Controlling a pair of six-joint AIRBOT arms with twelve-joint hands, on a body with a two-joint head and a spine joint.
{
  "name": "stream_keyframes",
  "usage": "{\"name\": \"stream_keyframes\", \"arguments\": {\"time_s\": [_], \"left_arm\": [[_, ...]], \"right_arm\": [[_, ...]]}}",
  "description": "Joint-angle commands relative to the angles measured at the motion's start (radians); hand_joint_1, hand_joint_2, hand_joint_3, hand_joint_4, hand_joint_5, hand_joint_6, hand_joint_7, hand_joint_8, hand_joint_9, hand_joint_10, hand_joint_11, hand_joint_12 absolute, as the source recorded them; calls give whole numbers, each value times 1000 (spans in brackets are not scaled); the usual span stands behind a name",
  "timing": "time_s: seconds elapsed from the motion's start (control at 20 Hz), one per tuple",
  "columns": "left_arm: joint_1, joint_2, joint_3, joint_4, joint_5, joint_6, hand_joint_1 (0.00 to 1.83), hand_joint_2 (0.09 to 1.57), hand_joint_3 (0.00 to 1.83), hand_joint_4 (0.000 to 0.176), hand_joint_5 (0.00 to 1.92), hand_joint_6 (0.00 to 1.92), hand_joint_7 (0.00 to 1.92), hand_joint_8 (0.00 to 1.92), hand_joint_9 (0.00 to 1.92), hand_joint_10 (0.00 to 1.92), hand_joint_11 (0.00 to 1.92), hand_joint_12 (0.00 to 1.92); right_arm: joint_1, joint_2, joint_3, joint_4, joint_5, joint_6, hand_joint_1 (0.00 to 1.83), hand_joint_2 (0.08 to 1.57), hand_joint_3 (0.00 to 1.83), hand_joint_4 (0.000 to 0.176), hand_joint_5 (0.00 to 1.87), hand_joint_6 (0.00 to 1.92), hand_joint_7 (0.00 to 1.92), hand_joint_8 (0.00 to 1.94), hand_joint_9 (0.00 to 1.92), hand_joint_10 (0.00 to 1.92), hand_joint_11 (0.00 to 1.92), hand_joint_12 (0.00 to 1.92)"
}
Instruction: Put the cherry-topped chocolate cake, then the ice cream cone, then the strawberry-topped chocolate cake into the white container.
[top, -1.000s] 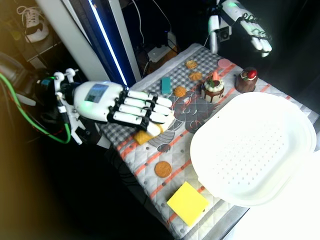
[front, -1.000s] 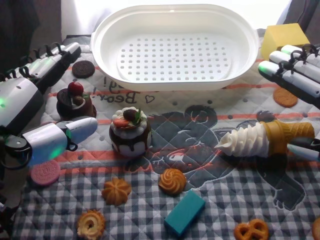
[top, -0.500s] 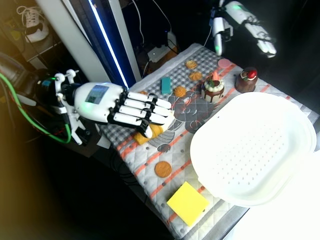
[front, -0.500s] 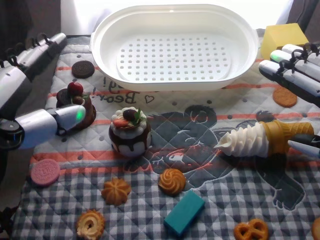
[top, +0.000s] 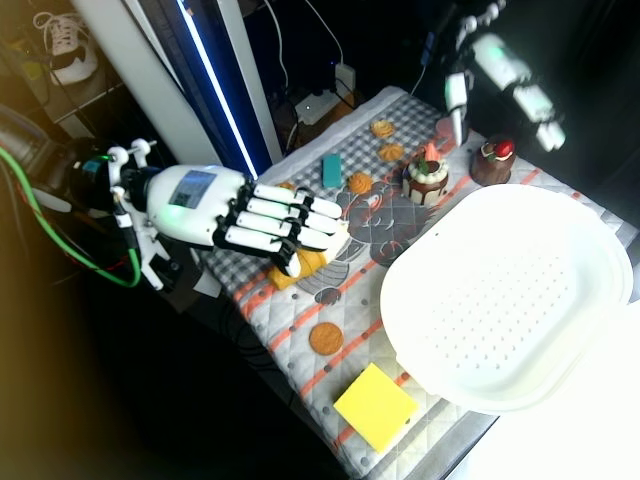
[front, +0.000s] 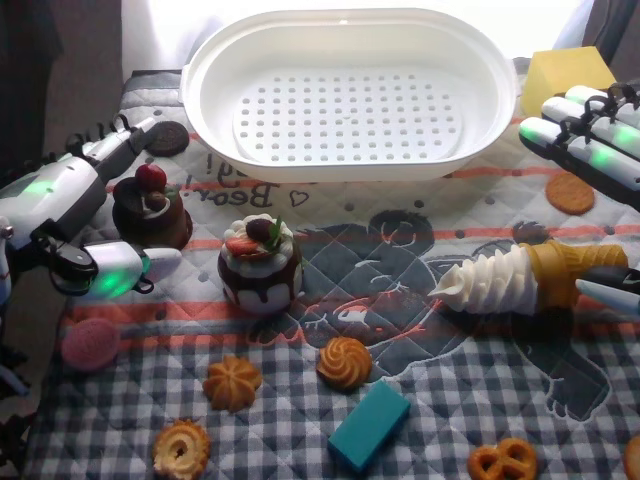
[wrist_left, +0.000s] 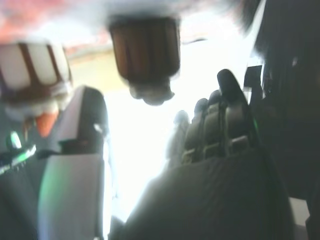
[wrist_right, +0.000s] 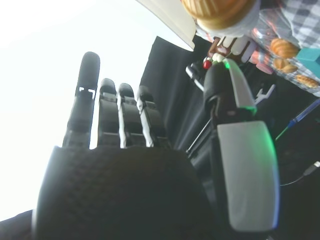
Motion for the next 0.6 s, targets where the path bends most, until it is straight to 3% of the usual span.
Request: {"name": "stream_keyframes", "arguments": {"time_s": [0.0,0.05,0.1,0.15,0.2,0.25,0.3,0.45,0.55], "left_arm": [[-18,-2,13,21,-80,-2,986,1084,1,62,80,13,104,20,140,46,0,1148],[-24,-11,26,16,-61,-2,1085,1086,1,25,203,14,306,33,302,180,0,1456],[-31,-19,38,12,-47,-2,1158,1094,0,0,364,6,478,90,339,920,156,1807],[-40,-32,55,7,-28,-2,1180,1104,1,0,480,26,529,119,310,1211,233,1876],[-43,-36,62,5,-20,-2,1254,1099,1,0,649,57,528,523,372,1392,344,1906],[-48,-43,73,0,-8,-2,1203,1224,0,0,656,1022,728,1317,563,1697,657,1918],[-53,-46,77,-1,-4,-2,1188,1267,2,0,645,1237,726,1584,658,1876,828,1920],[-67,-39,68,16,-22,-2,1200,1262,0,0,682,1255,753,1633,863,1921,1041,1921],[-79,-15,41,44,-49,-2,1180,1273,2,0,643,1325,746,1622,794,1921,985,1921]], "right_arm": [[4,10,-3,-3,128,-3,757,1213,0,0,0,0,0,0,2,1,0,692],[3,13,-4,-3,129,-3,755,1207,0,0,0,0,0,0,0,0,0,693],[3,14,-5,-2,129,-3,746,1207,0,0,0,0,0,0,0,0,0,823],[1,15,-6,-1,129,-3,760,1203,0,0,0,0,0,0,0,0,0,1046],[0,15,-6,-1,129,-3,757,1208,0,0,0,0,0,0,25,14,0,1312],[-1,15,-7,0,129,-3,731,1213,1,0,0,0,0,0,17,15,0,1426],[-3,16,-7,2,130,-3,723,1214,1,0,0,0,0,0,28,22,0,1452],[-9,16,-8,6,133,-2,661,1224,5,0,0,0,0,0,12,18,0,1455],[-10,16,-9,6,135,-2,625,1242,2,0,0,0,0,0,0,0,0,1194]]}}
